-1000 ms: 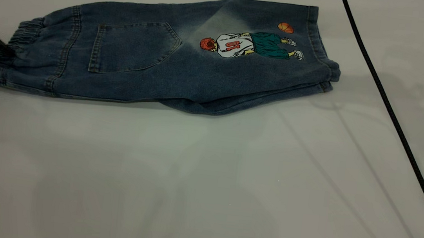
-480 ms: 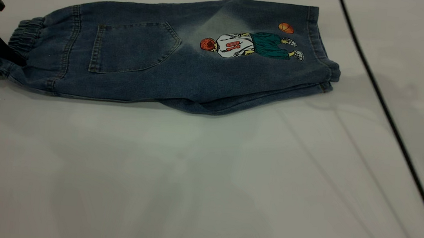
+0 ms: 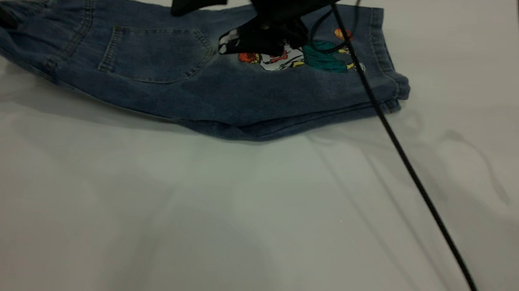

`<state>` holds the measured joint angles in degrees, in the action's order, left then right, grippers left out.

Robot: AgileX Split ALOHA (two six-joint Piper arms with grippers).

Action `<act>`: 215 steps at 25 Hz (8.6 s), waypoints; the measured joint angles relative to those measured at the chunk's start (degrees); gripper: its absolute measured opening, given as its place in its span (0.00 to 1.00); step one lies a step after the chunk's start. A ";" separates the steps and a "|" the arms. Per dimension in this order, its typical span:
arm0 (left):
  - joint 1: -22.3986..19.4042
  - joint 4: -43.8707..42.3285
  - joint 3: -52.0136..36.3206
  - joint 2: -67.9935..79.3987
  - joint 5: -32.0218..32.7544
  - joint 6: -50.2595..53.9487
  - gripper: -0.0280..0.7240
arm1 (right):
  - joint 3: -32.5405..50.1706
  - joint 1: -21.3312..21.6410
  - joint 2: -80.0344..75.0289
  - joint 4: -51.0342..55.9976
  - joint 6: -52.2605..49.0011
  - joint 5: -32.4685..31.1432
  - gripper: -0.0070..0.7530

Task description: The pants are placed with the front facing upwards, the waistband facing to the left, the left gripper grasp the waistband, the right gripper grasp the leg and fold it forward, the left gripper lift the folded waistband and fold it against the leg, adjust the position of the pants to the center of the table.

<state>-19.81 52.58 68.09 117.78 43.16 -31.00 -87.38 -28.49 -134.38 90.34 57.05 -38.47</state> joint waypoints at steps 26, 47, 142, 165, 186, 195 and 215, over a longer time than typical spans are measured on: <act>11.73 -4.05 0.05 -20.01 3.61 0.41 0.26 | -10.71 -11.46 -8.78 -0.49 -2.95 -2.42 0.74; 16.75 -3.03 0.05 -20.85 5.58 -0.02 0.26 | -10.75 0.62 -11.37 -20.83 -9.06 -11.80 0.73; 38.31 -22.75 9.33 -27.51 7.40 -6.59 0.78 | -46.15 25.02 18.81 -53.95 -37.41 -31.95 0.73; 38.31 -71.90 9.33 -59.84 20.36 26.33 0.76 | -29.00 25.07 51.87 -82.36 -43.23 -31.61 0.73; 38.31 -55.47 9.22 -61.42 26.88 28.55 0.72 | 14.43 23.02 102.23 -93.79 -49.83 -24.29 0.73; 38.31 -48.94 5.45 -65.43 26.66 28.51 0.70 | 26.51 15.67 115.99 -93.31 -54.54 -31.11 0.73; 38.31 -55.69 -23.56 -105.43 26.89 35.97 0.70 | 56.04 13.52 129.13 -82.54 -55.06 -29.52 0.73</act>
<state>18.50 -3.11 44.53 12.35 70.04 4.98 -31.34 -14.97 -5.26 7.79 1.99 -67.99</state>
